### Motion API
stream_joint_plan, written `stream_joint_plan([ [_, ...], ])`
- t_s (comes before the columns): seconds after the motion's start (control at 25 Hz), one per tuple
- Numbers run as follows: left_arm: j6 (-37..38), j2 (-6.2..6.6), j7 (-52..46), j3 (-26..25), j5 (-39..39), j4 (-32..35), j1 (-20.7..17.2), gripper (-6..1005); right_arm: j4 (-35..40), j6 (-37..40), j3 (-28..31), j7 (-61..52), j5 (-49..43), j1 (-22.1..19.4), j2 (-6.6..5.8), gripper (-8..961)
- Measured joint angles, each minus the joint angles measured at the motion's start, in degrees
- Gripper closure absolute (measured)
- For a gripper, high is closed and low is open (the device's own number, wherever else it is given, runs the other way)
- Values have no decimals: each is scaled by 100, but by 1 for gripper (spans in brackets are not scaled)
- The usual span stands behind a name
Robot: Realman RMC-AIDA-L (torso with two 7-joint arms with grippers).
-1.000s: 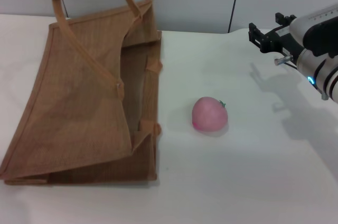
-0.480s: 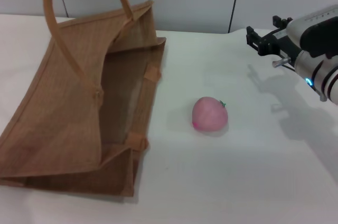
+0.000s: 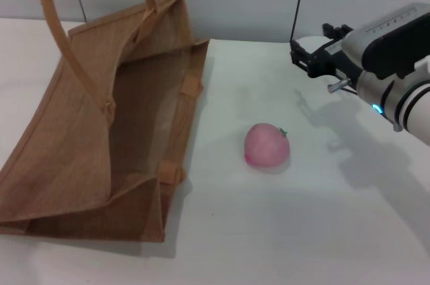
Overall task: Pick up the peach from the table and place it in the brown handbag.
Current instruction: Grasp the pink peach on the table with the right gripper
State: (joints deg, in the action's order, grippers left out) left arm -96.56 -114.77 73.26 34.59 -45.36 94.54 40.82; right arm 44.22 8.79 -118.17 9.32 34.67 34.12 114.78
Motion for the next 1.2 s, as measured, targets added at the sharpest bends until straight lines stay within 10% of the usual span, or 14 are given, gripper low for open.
stream_joint_plan([
  [0.6,-8,7,34,-133,19,55,-56,870,3230,-3246,30,163,-471,-881,-493,262],
  [1.2,-66,-27,134,-311,183,18,-41,871,3640,-5380,753,1675,1443,-824,-426,246],
])
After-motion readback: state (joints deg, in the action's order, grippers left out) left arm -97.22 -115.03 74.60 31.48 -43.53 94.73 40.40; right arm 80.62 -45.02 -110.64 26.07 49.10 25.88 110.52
